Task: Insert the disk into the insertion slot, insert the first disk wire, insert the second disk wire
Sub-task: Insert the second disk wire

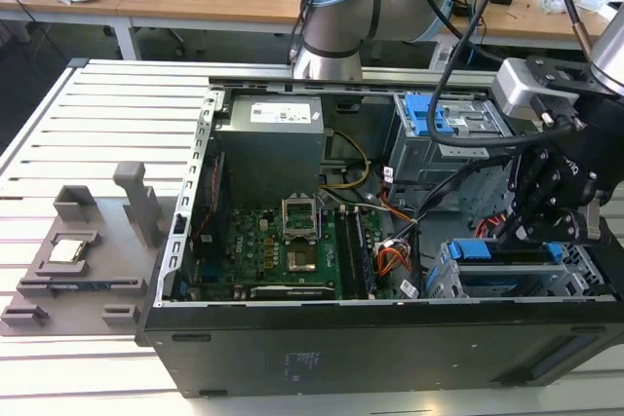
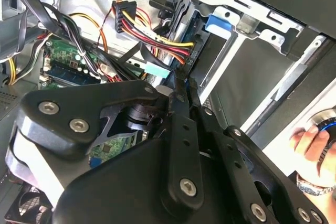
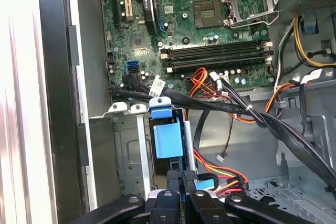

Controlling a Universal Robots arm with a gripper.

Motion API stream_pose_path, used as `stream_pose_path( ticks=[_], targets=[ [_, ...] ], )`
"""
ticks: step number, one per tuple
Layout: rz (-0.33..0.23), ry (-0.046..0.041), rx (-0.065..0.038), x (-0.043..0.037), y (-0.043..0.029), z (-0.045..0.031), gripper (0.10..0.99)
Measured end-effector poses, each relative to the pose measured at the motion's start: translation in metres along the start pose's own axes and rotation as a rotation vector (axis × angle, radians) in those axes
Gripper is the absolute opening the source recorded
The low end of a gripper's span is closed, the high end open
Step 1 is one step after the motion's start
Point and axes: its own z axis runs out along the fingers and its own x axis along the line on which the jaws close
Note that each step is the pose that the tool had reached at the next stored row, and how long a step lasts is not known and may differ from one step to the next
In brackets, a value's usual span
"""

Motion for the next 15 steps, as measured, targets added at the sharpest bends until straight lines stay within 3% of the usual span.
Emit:
stream_pose_path(
  ticks=[5,7,8,12,15],
  targets=[
    [0.0,0.0006,0.0,0.0,-0.0001,0.0001,0.161],
    [0.0,0.0008,0.0,0.0,-0.0001,0.0001,0.282],
    [0.0,0.0009,0.0,0.0,0.0,-0.0018,0.282],
    [0.0,0.0009,0.0,0.0007,0.0017,-0.0239,0.282],
    [0.0,0.001,0.0,0.0011,0.0025,-0.0344,0.282]
  ],
)
